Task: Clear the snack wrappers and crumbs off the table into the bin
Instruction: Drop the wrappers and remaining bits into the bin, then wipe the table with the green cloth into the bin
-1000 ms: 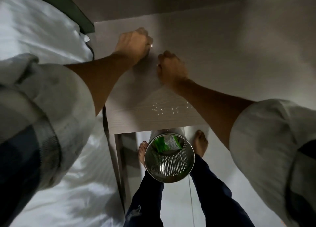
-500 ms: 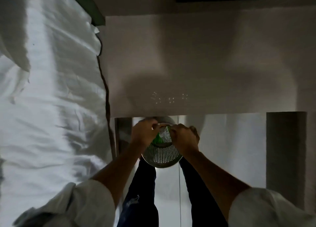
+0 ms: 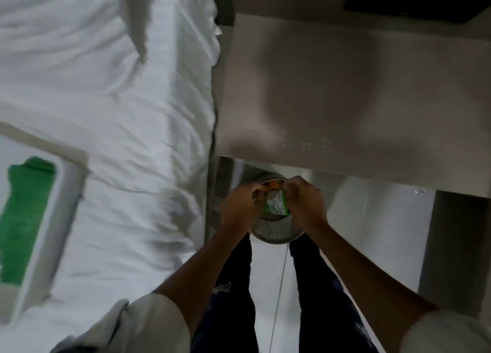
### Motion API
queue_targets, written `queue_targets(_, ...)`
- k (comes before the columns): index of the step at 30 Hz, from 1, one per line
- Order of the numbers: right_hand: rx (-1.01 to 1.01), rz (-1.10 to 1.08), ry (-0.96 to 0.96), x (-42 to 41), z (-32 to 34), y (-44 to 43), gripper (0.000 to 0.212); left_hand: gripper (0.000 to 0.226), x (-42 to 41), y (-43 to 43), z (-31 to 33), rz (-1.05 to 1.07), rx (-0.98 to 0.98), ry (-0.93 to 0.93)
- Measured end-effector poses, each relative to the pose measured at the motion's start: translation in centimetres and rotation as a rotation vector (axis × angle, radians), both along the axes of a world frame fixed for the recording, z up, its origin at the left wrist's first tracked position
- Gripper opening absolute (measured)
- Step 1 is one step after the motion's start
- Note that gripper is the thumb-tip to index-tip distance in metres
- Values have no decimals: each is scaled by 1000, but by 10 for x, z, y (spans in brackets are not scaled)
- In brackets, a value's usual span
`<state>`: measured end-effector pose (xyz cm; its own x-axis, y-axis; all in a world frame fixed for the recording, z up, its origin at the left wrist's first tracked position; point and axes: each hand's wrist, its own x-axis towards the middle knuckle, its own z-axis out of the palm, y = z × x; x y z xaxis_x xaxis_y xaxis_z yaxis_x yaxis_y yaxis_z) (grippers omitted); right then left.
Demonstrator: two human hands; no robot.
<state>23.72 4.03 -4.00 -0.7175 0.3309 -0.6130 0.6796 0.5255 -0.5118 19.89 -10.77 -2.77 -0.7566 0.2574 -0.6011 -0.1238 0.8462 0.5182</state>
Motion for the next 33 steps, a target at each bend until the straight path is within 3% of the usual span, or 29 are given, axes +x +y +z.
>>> queue_targets(5,-197,8,295,-70,70,-73,20,16,-39,-62,82,409,153,465)
queue_targets(8,-322,124,454,-107,115,-130,20,18,-57,-121,131,631,244,644)
queue_targets(12,-378,370,569,-140,161,-211,20,14,-64,-218,175,781,115,837)
queue_targets(14,-394,570,608,-149,173,-249,24,17,-62,-266,181,805,-39,764)
queue_targets(17,-361,855,593,-158,183,-295,27,59,-59,-325,172,705,-216,471)
queue_targets(20,-364,910,611,-161,187,-324,25,107,-61,-357,158,576,-223,174)
queue_targets(22,-382,850,638,-157,185,-329,20,120,-66,-363,148,527,-177,44)
queue_targets(24,-406,781,629,-150,179,-323,19,110,-73,-365,136,468,-198,17)
queue_targets(27,-413,724,579,-139,170,-308,19,51,-83,-363,126,370,-291,106)
queue_targets(28,-410,705,563,-136,167,-301,19,42,-84,-361,126,368,-265,140)
queue_targets(33,-456,511,542,-131,152,-270,14,30,-81,-340,162,629,7,233)
